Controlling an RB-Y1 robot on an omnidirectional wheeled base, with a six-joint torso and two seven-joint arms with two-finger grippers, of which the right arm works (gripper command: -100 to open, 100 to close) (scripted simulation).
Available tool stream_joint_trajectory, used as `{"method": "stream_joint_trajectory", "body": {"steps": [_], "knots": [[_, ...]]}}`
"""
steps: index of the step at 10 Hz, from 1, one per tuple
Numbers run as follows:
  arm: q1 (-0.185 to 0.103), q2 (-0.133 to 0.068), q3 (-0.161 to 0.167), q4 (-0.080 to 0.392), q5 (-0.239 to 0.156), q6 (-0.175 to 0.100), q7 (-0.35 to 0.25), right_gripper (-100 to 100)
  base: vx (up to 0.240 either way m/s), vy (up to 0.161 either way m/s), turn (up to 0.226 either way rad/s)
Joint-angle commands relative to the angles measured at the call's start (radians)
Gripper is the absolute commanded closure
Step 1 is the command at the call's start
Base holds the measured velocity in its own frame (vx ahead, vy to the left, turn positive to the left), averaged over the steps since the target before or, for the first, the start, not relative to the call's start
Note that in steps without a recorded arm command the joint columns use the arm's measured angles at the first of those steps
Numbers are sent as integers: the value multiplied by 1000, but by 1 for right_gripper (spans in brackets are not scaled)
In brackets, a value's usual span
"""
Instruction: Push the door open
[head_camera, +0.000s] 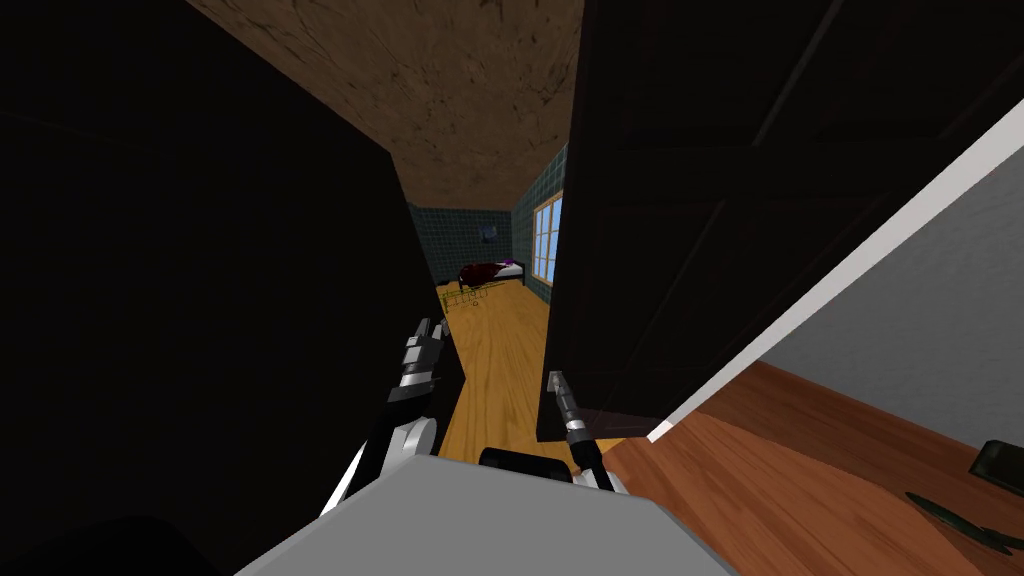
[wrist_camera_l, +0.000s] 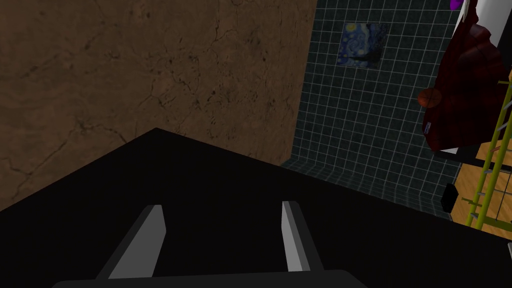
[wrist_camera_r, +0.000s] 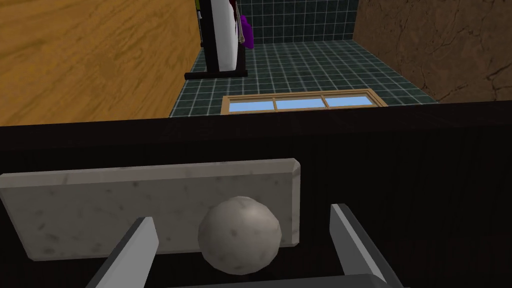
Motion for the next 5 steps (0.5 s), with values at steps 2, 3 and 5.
{"method": "stream_joint_trajectory", "body": {"steps": [2, 3, 5], "knots": [[1, 0, 0, 0, 0, 1, 0, 100, -25, -2, -1], [1, 0, 0, 0, 0, 1, 0, 100, -24, -4, 5], [1, 0, 0, 0, 0, 1, 0, 100, -10, -1, -3]]}}
